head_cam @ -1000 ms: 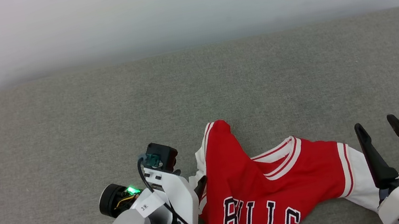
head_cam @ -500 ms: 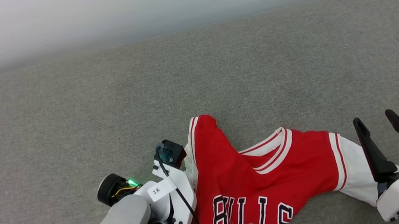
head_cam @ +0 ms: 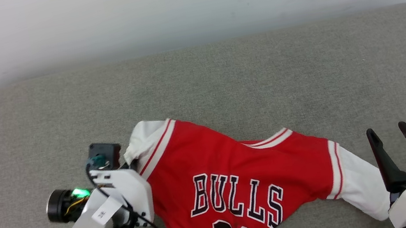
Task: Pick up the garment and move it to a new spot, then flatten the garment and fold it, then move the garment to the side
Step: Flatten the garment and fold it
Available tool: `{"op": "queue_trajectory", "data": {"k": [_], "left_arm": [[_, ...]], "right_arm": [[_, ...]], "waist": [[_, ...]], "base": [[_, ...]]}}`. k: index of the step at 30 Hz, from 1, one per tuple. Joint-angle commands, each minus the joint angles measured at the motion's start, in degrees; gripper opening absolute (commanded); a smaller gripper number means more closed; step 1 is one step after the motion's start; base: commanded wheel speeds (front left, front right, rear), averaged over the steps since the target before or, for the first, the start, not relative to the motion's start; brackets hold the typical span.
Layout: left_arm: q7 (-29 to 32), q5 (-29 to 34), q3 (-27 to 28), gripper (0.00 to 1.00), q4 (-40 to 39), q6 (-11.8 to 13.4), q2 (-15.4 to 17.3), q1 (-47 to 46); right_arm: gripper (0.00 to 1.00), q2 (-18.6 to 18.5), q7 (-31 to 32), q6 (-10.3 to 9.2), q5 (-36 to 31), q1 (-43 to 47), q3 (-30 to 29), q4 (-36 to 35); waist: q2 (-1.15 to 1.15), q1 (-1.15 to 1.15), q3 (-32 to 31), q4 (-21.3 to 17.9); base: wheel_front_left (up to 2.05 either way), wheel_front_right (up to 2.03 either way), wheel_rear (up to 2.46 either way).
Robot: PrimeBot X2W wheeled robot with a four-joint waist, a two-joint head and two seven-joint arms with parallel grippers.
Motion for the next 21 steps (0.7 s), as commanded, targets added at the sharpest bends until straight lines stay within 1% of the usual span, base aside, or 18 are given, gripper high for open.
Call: {"op": "queue_trajectory", "data": {"k": [1,4,7,12,13,14,15,16,19,21], "left_arm": [[-1.1,-1.2,1.6,0.00,-1.0,1.4,1.0,2.5],[-2.3,-4.7,5.1,0.00,-3.5,4.0,2.5,8.5],[-2.4,-7.7,7.2,0.00,-6.2,6.1,3.3,14.9],[-1.7,-9.8,7.3,0.00,-9.5,7.5,3.6,21.0],[-1.9,-10.2,7.4,0.05,-10.3,7.8,3.4,21.9],[-2.0,-10.2,7.3,0.39,-10.8,8.0,3.3,22.7],[-2.2,-10.2,7.2,0.93,-11.3,8.3,3.1,23.3],[-2.6,-10.0,7.3,1.00,-12.1,8.5,3.0,23.7],[-5.5,-8.8,7.8,1.00,-14.0,9.4,3.4,24.1],[-8.5,-7.5,8.2,1.00,-15.4,10.1,4.1,25.0]], "right_arm": [[1.00,0.1,0.2,-0.02,0.3,0.6,-0.1,0.2],[1.00,0.1,0.2,-0.02,0.4,1.2,-0.4,0.5],[1.00,0.1,0.4,-0.02,0.5,1.7,-0.7,0.8],[1.00,0.1,0.4,-0.03,0.1,1.3,-1.0,0.8],[1.00,0.1,0.5,-0.02,-0.1,1.1,-1.1,0.8],[1.00,0.1,0.5,-0.02,-0.1,0.8,-1.2,0.8],[1.00,0.1,0.5,-0.02,-0.3,0.6,-1.2,0.8],[1.00,0.1,0.5,-0.03,-0.3,0.4,-1.2,0.8],[1.00,0.1,0.8,-0.02,-0.8,0.2,-1.3,0.9],[1.00,0.1,1.0,-0.02,-1.2,0.1,-0.9,1.1]], "waist": [[0.00,0.00,-0.7,0.5],[0.00,0.00,-1.4,1.0],[0.00,0.00,-1.8,1.6],[0.00,0.00,-1.8,2.1],[0.00,0.00,-1.7,2.2],[0.00,0.00,-1.7,2.3],[0.00,0.00,-1.7,2.4],[0.00,0.00,-1.8,2.5],[0.00,0.00,-2.4,2.4],[0.00,0.00,-3.2,1.9]], "base": [[0.00,0.00,0.00],[0.00,0.00,0.00],[0.00,0.00,0.00],[0.00,0.00,0.00],[0.00,0.00,0.00],[0.00,0.00,0.00],[0.00,0.00,0.00],[0.00,0.00,0.00],[0.00,0.00,0.00],[0.00,0.00,0.00]]}}
